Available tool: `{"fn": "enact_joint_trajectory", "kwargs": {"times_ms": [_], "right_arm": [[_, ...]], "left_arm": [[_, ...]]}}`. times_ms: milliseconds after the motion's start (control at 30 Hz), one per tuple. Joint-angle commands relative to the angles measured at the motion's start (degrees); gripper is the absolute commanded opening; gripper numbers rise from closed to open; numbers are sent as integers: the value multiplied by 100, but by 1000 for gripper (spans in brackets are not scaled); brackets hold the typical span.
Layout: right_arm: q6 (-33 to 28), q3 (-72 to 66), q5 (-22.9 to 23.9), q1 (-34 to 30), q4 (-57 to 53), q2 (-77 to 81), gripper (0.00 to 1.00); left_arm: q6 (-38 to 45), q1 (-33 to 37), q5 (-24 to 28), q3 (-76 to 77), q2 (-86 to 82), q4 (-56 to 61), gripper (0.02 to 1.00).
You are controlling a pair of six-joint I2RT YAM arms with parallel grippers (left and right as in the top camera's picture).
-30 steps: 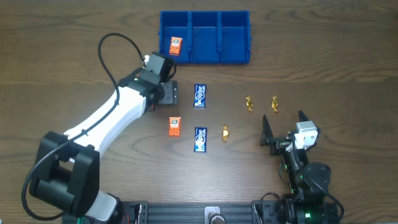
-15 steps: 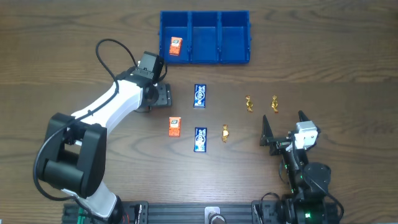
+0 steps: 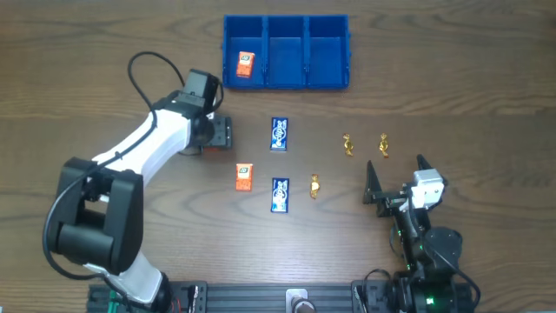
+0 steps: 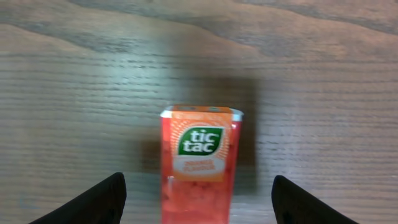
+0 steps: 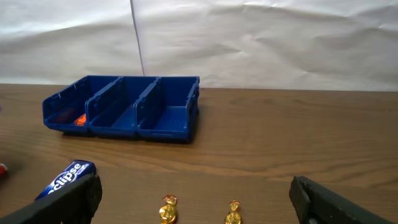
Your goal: Sort Candies Into Trays
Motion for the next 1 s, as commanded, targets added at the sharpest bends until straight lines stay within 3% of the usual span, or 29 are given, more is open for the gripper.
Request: {"fn": "enact_joint_trajectory", "kwargs": {"times_ms": [33,233,300,400,467,800,1000], "right_arm": [[52,-13,28,33,-31,-24,998],[52,-13,28,33,-31,-24,998],[52,-13,28,33,-31,-24,996],[52,-13,28,33,-31,-24,998],[52,-13,28,33,-31,-24,998],[52,-13,28,33,-31,-24,998],[52,-13,28,33,-31,-24,998]], "left_arm": [[140,15,98,-4,293,7,761],[140,17,177,-4,402,140,704],[142,17,177,-4,413,164,627],[142,17,175,-4,413,160,419],[140,17,175,-4,413,151,369],[79,17,170,13,365,170,347],[-269,-125,-96,522,-664,-120,340]]}}
